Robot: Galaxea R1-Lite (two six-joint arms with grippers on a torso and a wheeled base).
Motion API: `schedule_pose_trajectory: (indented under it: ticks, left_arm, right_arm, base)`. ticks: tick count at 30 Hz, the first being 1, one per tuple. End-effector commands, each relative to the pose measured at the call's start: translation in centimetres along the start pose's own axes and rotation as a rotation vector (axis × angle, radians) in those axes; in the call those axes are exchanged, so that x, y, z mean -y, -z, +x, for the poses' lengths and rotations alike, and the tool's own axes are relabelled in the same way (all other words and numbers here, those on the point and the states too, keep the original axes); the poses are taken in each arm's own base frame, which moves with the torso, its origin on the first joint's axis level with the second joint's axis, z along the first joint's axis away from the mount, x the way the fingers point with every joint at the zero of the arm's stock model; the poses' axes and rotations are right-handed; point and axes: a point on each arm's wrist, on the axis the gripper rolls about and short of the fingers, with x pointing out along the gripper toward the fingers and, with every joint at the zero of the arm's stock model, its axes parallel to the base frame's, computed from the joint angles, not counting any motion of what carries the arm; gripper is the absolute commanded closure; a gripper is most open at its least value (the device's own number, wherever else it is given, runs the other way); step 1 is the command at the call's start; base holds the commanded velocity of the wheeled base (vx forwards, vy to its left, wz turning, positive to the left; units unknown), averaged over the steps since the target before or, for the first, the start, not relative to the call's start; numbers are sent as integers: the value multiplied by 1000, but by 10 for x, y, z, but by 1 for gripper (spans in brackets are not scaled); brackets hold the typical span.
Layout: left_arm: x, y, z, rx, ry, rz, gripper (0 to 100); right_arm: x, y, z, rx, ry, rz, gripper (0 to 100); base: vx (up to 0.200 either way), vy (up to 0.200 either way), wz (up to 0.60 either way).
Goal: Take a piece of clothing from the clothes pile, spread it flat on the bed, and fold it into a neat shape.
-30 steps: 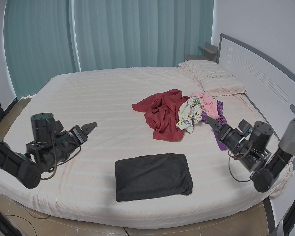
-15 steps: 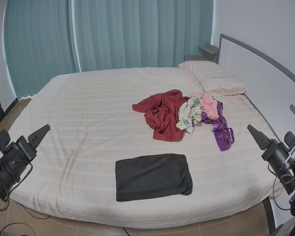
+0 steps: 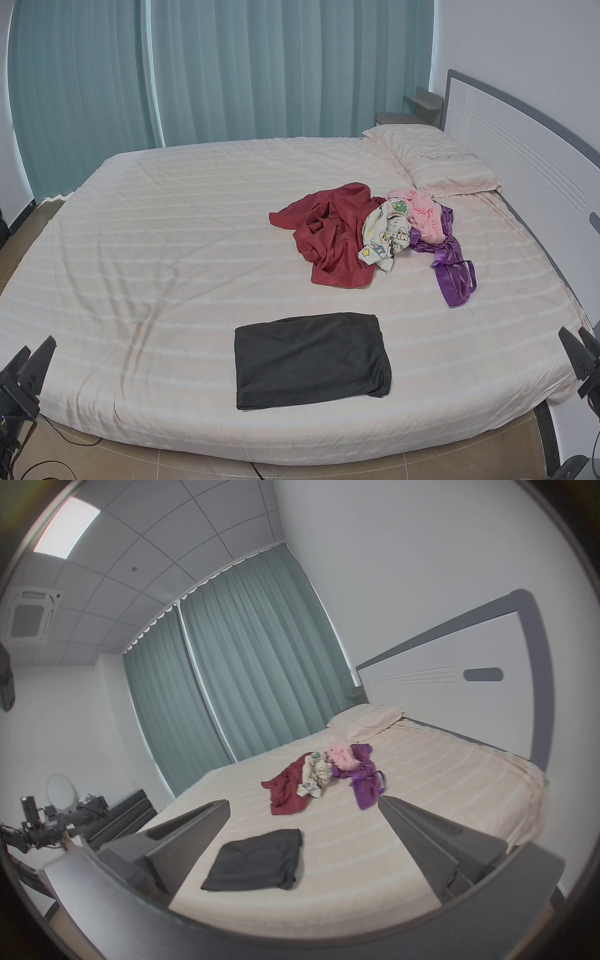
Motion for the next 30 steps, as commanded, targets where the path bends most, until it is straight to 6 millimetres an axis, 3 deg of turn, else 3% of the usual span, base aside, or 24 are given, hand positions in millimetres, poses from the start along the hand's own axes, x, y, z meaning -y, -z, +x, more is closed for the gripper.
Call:
schedule_pose_trajectory:
  ticks: [1,8,13,16,20,30]
  left_arm:
    - [-32,44,-57,104,-55,151,0]
    - [-31,41,-58,166,-128,178,0]
    - [-31,49,-63,209,-242,254,0]
    - [-36,62,-61,193,-243,382,0]
    - [-40,74,-54,164,-194,386,0]
    - [-38,74,-54,157,-115,367,0]
  right_arm:
    - [22,35,-71,168,164,-83,0]
    - [24,53,-78,118,171,-299,0]
    - [24,55,-78,89,173,-351,0]
    - [24,55,-78,87,183,-392,0]
    - [24,55,-78,88,188,-398,0]
    - [23,54,-78,98,163,-416,0]
  base:
    - [0,0,0]
    - [0,0,0]
    - [0,0,0]
    - [0,0,0]
    - [0,0,0]
    - [0,0,0]
